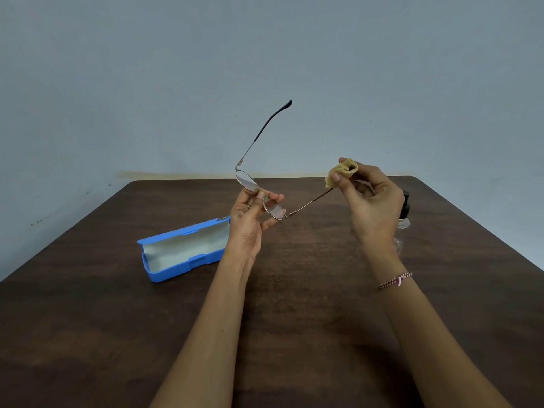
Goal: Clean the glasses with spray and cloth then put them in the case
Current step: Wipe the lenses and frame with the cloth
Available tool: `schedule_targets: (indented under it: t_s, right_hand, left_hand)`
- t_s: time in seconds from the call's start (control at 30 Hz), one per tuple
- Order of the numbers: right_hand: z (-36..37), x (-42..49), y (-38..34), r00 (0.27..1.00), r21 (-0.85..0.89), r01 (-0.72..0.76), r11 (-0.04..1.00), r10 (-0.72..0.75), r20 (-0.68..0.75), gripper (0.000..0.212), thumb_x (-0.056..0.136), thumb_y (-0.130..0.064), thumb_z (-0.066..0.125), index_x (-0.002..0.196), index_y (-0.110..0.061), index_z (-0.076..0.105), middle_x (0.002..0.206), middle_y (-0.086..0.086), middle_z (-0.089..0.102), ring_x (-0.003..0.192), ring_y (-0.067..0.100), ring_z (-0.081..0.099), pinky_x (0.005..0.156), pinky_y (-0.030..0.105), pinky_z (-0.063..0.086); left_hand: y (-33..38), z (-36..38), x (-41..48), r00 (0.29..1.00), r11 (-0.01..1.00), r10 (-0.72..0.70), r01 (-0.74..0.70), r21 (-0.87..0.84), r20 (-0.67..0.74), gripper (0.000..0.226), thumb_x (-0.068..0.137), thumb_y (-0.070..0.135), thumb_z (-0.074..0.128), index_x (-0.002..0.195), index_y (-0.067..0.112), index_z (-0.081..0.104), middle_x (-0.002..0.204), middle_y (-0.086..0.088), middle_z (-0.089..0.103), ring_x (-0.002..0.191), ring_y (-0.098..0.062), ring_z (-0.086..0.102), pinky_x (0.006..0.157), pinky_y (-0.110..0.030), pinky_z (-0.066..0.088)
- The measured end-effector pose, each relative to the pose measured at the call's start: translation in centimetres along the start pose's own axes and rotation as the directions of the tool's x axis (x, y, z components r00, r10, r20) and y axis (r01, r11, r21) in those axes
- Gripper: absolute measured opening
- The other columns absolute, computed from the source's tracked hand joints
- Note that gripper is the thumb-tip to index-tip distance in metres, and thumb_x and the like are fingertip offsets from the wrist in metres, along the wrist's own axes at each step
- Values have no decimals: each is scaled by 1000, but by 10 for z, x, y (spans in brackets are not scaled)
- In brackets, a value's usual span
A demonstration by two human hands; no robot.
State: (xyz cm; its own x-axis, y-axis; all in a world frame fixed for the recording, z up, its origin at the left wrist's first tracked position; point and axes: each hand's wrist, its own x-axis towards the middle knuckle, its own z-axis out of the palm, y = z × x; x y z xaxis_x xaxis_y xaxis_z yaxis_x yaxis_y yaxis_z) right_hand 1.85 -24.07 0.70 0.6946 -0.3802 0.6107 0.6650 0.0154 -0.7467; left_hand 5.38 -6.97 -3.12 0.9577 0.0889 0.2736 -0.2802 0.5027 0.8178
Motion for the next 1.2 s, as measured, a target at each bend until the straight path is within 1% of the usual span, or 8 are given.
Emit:
schedule_targets:
  t_s: [0.07,0.17,0.27,0.37,0.47,0.57,0.93,1.2]
  right_hand:
    - [1,-1,3,997,-14,-74,997,74,10,19,75,-5,76,93,-7,70,94,1,72,85,6,69,79,25,54]
    - [5,-5,6,985,-29,-165,986,166,50,20,74,-6,76,94,-6,71,84,-8,73,82,6,70,80,29,56]
    - [4,-3,0,987,169,-162,972,163,5,23,75,5,71,97,2,67,81,-1,72,75,8,70,71,20,54]
    - [0,0,-3,986,264,-140,954,159,-51,28,73,8,71,98,-2,66,78,1,72,77,15,70,70,21,54]
    - [0,-1,2,978,259,-181,949,202,-57,26,69,1,76,93,0,68,81,7,72,80,19,70,72,22,54]
    - [5,-6,8,968,250,-245,937,250,13,24,62,-9,77,85,-5,69,74,-1,73,74,13,69,70,22,55]
    - [17,-23,26,934,166,-350,922,330,137,20,67,1,77,84,-5,69,75,1,73,77,13,70,70,22,56]
    - [20,-30,33,934,33,-328,944,319,160,18,69,-4,78,84,-13,71,83,5,73,85,20,70,79,32,56]
  left_hand:
    - [0,1,0,1000,1000,4,-4,-14,-3,7,94,9,51,90,12,56,77,0,68,86,-15,70,74,-42,58]
    - [-1,1,0,1000,999,4,-5,-32,-10,7,94,9,51,91,12,57,78,0,68,85,-16,69,72,-39,59]
    - [-2,1,0,1000,1000,7,-8,-23,-22,8,94,8,50,92,12,57,76,0,68,83,-14,70,69,-37,60]
    - [-3,1,0,1000,1000,-2,1,-22,-18,9,94,7,51,91,12,57,76,0,68,82,-14,70,69,-37,60]
    - [-4,2,-1,1000,998,-1,1,-56,-10,9,94,7,50,90,12,57,75,-1,68,83,-15,70,71,-39,59]
    - [-4,7,-2,1000,994,-8,8,-106,1,11,94,7,50,87,12,57,75,-1,69,83,-16,70,70,-38,59]
    - [-6,23,-8,999,956,-25,32,-291,28,10,93,5,49,93,11,58,80,-5,72,84,-18,71,63,-31,57]
    - [-7,21,-9,999,950,-30,34,-310,17,12,94,5,48,93,11,57,79,-4,72,84,-18,71,72,-35,59]
